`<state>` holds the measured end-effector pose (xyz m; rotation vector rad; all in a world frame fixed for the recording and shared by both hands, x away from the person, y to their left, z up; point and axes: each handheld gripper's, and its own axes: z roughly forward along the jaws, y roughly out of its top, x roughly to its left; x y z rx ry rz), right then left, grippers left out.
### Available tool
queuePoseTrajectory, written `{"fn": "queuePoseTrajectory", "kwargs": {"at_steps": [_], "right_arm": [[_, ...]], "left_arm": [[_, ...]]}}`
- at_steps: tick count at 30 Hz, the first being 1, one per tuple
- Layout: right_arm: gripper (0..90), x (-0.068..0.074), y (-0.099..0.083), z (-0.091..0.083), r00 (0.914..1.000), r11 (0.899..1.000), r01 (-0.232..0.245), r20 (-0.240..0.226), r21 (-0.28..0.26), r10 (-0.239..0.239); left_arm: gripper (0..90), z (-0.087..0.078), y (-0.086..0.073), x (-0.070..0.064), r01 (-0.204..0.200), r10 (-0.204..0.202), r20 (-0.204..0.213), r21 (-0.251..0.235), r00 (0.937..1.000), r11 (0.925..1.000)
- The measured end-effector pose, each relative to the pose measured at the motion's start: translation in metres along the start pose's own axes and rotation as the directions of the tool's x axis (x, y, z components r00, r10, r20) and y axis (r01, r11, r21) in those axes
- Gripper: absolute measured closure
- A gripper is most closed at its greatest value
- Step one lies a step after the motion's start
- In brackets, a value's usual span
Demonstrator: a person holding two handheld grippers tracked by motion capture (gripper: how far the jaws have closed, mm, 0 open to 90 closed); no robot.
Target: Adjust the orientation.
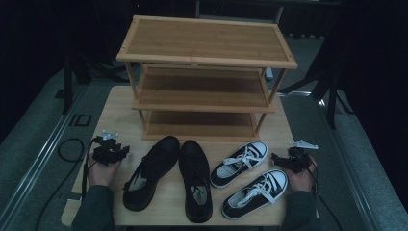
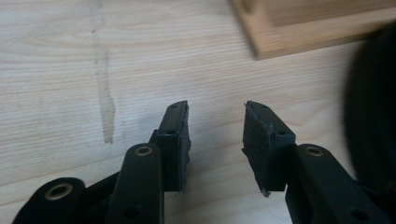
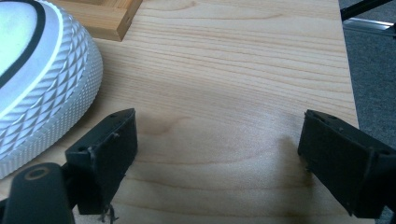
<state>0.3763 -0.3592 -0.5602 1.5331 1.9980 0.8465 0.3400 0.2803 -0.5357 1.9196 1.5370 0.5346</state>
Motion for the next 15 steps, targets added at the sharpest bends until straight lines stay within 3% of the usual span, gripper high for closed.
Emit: {"fn": "queuePoseTrajectory", "kwargs": {"at_steps": [4, 8, 15], "right_arm": [[11.8, 0.001, -0.001, -0.001, 1.0000, 1.000, -0.001, -0.002, 0.001, 0.001], [11.8, 0.001, -0.001, -0.001, 1.0000, 1.000, -0.002, -0.003, 0.001, 0.002], [11.8, 0.001, -0.001, -0.001, 1.0000, 1.000, 0.000, -0.003, 0.001, 0.000]], "left_arm": [[61.6, -0.016, 0.004, -0.001, -0.034, 0.034, 0.052, -0.004, 0.9980, 0.9994], [61.2, -0.029, 0.008, -0.005, -0.086, 0.086, 0.093, -0.003, 0.9920, 0.9963], [61.3, -0.044, 0.013, -0.014, -0.147, 0.144, 0.172, 0.006, 0.9746, 0.9891]]}}
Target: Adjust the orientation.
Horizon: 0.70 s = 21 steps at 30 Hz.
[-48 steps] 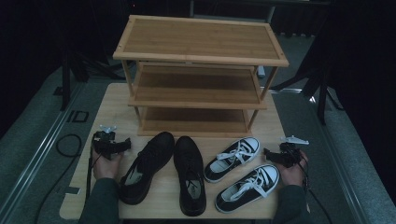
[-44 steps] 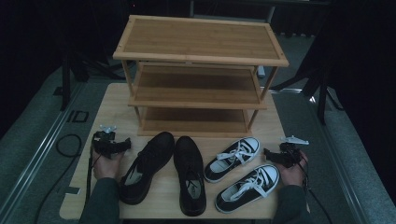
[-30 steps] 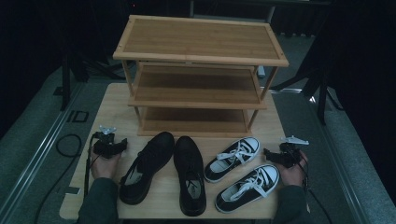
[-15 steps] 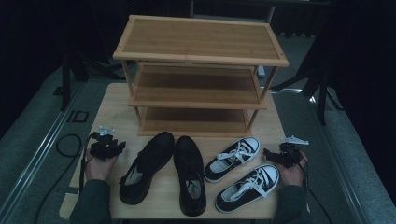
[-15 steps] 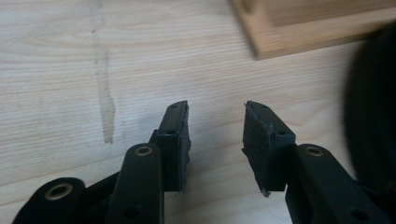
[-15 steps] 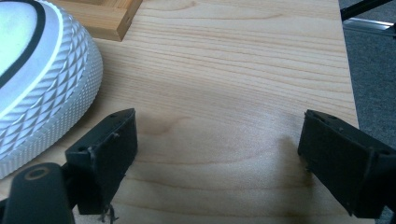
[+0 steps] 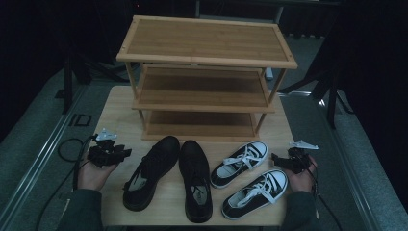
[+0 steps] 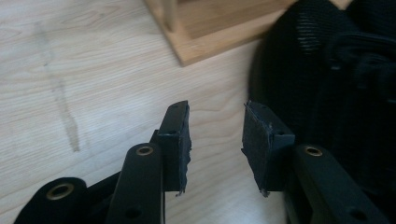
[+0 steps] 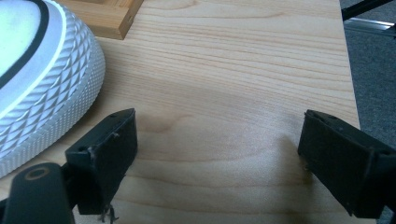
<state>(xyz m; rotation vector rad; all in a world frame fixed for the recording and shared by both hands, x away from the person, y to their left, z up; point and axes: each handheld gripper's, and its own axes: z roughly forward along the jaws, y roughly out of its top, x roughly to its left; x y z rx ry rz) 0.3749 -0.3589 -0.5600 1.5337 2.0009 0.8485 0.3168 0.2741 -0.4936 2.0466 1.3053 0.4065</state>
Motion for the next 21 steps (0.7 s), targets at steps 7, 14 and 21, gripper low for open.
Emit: {"fn": "queuePoseTrajectory", "kwargs": {"at_steps": [7, 14, 21], "right_arm": [[11.8, 0.000, 0.000, 0.000, 1.0000, 1.000, 0.001, -0.001, 0.000, -0.001], [11.8, 0.000, 0.000, 0.000, 1.0000, 1.000, 0.001, -0.001, 0.000, -0.001], [11.8, 0.000, 0.000, 0.000, 1.0000, 1.000, 0.001, -0.001, 0.000, -0.001]], "left_arm": [[59.2, -0.013, 0.007, -0.010, -0.017, 0.018, 0.044, -0.022, 0.9989, 0.9996], [58.4, -0.022, 0.012, -0.017, -0.064, 0.064, 0.063, -0.011, 0.9959, 0.9979], [57.2, -0.028, 0.013, -0.024, -0.108, 0.107, 0.075, 0.010, 0.9914, 0.9941]]}}
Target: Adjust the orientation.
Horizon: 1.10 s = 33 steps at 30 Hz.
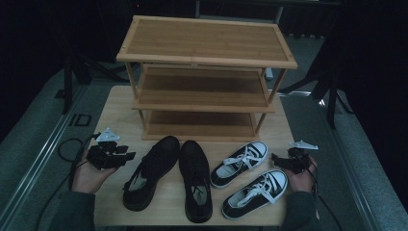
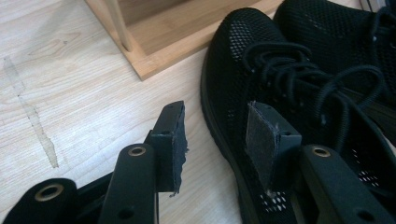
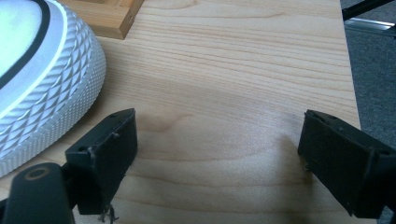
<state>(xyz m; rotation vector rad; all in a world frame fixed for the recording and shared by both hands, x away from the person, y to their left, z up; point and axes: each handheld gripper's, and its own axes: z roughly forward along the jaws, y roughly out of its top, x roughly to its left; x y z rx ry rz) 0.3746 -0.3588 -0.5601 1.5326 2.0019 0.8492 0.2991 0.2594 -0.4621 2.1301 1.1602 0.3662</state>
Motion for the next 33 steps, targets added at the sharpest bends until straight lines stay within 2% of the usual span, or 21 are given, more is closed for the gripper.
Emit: {"fn": "queuePoseTrajectory", "kwargs": {"at_steps": [9, 18, 24, 33], "right_arm": [[11.8, 0.000, 0.000, 0.000, 1.0000, 1.000, 0.001, 0.000, 0.000, -0.001], [11.8, 0.000, 0.000, 0.000, 1.0000, 1.000, 0.000, 0.000, 0.000, 0.000], [11.8, 0.000, 0.000, 0.000, 1.0000, 1.000, 0.001, 0.000, 0.000, -0.001], [11.8, 0.000, 0.000, 0.000, 1.0000, 1.000, 0.001, 0.000, 0.000, -0.001]], "left_arm": [[57.2, -0.010, 0.000, -0.011, -0.046, 0.045, 0.022, 0.022, 0.9987, 0.9987], [56.0, -0.020, -0.002, -0.019, -0.066, 0.065, 0.041, 0.029, 0.9971, 0.9974], [55.6, -0.023, -0.004, -0.021, -0.065, 0.063, 0.041, 0.034, 0.9972, 0.9973], [55.9, -0.022, -0.004, -0.031, -0.102, 0.099, 0.056, 0.055, 0.9935, 0.9933]]}}
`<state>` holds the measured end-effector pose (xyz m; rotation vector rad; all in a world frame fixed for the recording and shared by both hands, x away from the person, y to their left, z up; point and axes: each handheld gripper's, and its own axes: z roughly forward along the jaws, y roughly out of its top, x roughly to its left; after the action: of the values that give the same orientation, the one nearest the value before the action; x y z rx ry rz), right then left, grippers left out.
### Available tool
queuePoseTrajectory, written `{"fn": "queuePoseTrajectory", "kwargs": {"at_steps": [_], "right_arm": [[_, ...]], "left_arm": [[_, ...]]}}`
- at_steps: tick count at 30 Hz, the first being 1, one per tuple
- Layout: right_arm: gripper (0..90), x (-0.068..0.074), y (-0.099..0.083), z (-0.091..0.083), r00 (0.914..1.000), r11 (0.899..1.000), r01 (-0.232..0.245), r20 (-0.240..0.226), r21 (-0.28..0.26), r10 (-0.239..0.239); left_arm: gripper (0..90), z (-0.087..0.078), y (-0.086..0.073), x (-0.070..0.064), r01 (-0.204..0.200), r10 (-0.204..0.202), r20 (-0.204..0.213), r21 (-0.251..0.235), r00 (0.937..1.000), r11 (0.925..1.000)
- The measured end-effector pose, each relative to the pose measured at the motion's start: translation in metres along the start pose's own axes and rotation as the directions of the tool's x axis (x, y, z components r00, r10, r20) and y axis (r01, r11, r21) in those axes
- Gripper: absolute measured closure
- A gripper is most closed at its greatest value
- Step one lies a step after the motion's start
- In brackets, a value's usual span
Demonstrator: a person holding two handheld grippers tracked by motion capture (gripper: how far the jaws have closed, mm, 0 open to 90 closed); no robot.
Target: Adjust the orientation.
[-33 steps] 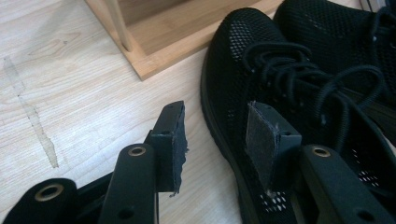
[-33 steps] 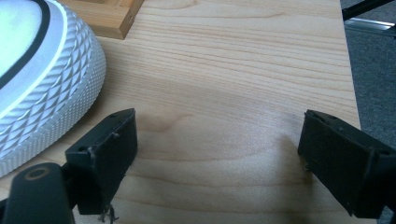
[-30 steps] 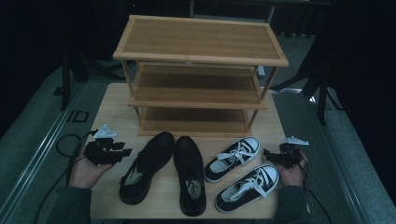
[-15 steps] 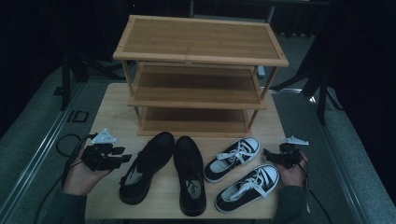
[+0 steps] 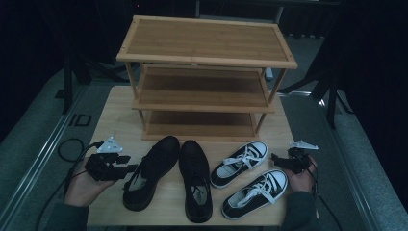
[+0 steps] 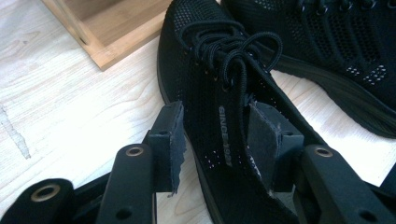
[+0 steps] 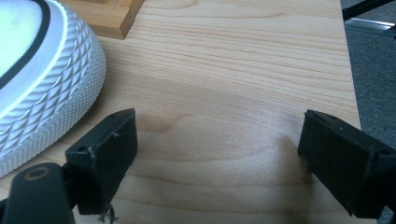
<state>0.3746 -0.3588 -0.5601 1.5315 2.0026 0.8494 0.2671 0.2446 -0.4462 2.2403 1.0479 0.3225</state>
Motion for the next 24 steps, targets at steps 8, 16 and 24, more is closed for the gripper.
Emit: {"fn": "queuePoseTrajectory", "kwargs": {"at_steps": [8, 16, 24], "right_arm": [[11.8, 0.000, 0.000, 0.000, 1.0000, 1.000, 0.000, 0.000, 0.000, 0.000], [11.8, 0.000, 0.000, 0.000, 1.0000, 1.000, 0.000, 0.000, 0.000, 0.000], [11.7, 0.000, 0.000, 0.000, 1.0000, 1.000, 0.000, 0.000, 0.000, 0.000]], "left_arm": [[57.3, 0.012, 0.002, -0.007, -0.035, 0.035, -0.005, 0.053, 0.9994, 0.9980], [62.1, 0.030, 0.007, -0.011, -0.063, 0.068, -0.030, 0.128, 0.9973, 0.9897], [65.5, 0.040, 0.012, -0.010, -0.053, 0.057, -0.019, 0.164, 0.9982, 0.9851]]}}
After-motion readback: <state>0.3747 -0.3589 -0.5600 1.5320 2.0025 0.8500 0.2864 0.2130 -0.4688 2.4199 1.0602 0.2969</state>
